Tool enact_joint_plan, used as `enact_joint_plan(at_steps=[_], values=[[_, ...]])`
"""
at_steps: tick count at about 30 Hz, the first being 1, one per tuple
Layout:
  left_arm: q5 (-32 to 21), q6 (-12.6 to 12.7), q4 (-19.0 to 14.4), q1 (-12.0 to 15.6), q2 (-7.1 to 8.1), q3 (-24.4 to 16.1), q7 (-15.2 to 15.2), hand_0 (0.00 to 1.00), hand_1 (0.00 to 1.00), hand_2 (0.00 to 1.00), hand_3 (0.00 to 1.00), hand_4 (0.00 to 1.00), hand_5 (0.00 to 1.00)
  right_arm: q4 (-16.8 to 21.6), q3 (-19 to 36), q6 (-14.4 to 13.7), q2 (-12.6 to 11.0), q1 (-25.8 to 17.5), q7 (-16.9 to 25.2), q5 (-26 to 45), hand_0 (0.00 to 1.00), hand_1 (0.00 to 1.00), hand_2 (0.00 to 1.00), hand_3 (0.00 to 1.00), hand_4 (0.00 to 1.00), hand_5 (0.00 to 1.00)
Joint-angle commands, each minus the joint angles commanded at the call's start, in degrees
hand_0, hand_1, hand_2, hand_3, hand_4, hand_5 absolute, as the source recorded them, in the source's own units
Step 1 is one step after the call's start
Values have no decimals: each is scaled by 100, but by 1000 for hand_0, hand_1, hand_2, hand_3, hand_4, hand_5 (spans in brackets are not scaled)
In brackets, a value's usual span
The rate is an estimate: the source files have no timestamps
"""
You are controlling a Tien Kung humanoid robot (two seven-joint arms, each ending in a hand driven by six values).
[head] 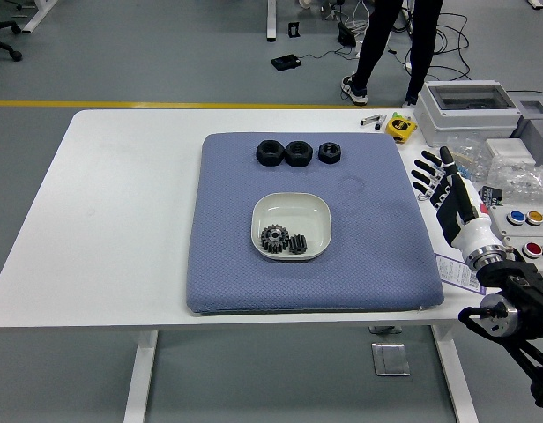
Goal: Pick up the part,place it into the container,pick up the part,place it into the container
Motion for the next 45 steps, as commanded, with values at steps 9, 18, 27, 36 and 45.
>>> enact_joint_plan(at_steps=[9, 18, 27, 36, 45], values=[[-24, -5, -5, -10, 2, 22, -6, 616, 591, 687, 597, 578, 595, -179, 71, 4, 19, 10, -1, 37, 938, 852, 859, 859, 998, 817], [-13, -5, -6, -14, 8, 20, -1, 616, 591, 684, 597, 578, 593, -511, 203, 106, 23, 14, -48, 36, 940, 854, 858, 855, 998, 843], [-23, -2, -6, -25, 7, 23, -5, 616, 592, 683, 597, 579, 593, -601, 286, 133, 3, -25, -186, -153, 934, 849, 852, 846, 998, 861], [-3, 0, -6, -23, 4, 10, 5, 616, 591, 684, 597, 579, 591, -688, 277, 185, 1, -54, -121, -285, 924, 846, 847, 841, 998, 868], [6, 2, -7, -27, -1, 8, 6, 616, 591, 684, 597, 579, 591, -796, 258, 223, 25, -88, 71, -480, 926, 847, 847, 848, 998, 869]])
